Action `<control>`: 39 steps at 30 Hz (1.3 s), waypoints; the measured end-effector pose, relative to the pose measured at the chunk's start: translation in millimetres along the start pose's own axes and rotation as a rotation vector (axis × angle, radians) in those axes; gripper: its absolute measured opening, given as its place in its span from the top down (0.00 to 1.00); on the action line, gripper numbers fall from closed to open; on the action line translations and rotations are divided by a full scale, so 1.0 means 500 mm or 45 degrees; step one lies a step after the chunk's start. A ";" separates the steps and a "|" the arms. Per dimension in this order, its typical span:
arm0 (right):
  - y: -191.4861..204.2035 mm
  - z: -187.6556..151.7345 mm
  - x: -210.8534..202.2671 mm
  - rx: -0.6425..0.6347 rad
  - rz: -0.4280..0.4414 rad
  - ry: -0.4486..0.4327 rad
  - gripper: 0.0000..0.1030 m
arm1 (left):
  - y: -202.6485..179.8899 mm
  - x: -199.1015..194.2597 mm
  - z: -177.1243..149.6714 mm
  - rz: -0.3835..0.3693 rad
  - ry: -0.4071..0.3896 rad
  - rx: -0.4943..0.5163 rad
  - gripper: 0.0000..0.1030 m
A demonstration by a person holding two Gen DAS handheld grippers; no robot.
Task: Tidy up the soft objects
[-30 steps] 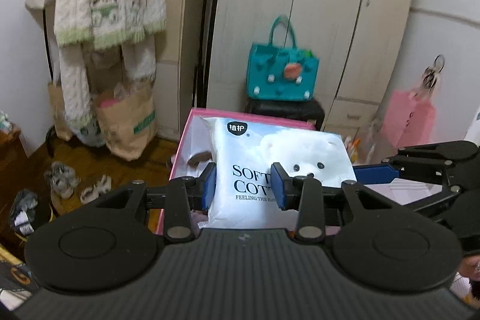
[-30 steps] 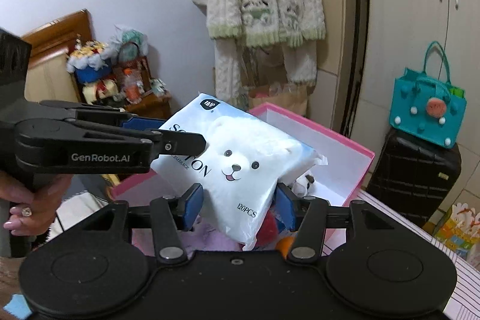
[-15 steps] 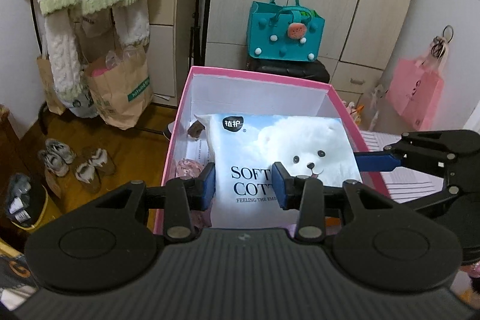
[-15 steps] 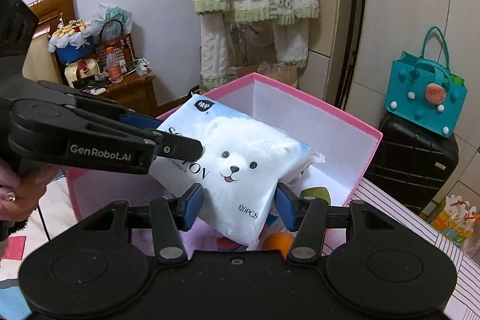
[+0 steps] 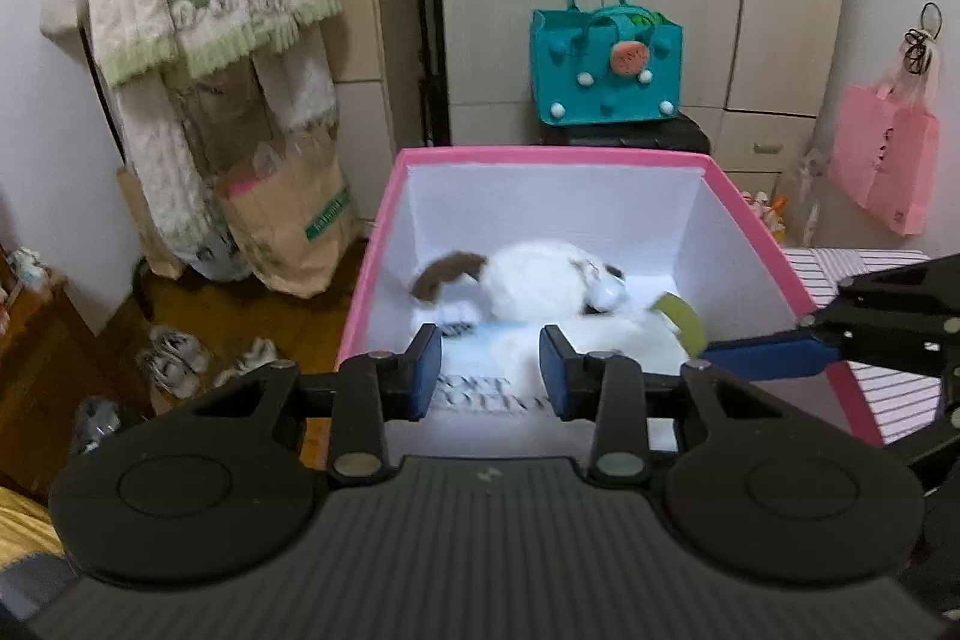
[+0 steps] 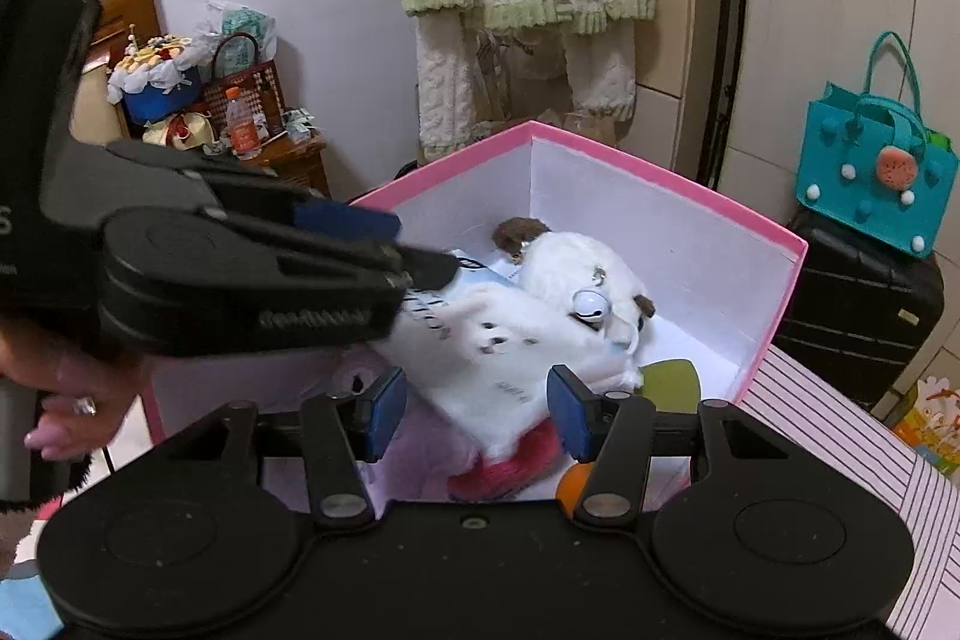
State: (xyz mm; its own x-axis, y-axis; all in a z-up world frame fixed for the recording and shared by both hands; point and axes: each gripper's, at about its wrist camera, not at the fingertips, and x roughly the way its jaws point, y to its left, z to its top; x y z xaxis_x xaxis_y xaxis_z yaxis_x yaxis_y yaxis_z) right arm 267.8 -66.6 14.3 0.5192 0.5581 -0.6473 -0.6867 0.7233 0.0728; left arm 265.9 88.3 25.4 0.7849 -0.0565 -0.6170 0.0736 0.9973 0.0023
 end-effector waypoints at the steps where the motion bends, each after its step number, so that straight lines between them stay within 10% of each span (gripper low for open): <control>1: 0.004 -0.002 -0.005 -0.011 -0.013 -0.007 0.44 | -0.002 -0.002 -0.002 0.009 0.003 -0.006 0.66; 14: 0.011 -0.026 -0.147 0.051 -0.036 -0.115 0.43 | -0.012 -0.146 0.008 0.085 -0.110 -0.021 0.53; 29: 0.036 -0.031 -0.291 0.099 -0.086 -0.135 0.38 | -0.048 -0.298 0.006 -0.178 0.051 -0.020 0.41; 39: 0.039 -0.077 -0.358 0.128 -0.198 -0.156 0.32 | -0.087 -0.352 -0.042 -0.129 0.009 0.055 0.06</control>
State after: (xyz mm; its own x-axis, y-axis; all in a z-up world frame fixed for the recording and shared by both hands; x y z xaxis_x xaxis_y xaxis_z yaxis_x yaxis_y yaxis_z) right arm 141.9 -168.0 102.1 0.6772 0.4776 -0.5597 -0.5426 0.8380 0.0586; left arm 111.5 55.9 117.4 0.7680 -0.1564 -0.6211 0.1787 0.9835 -0.0267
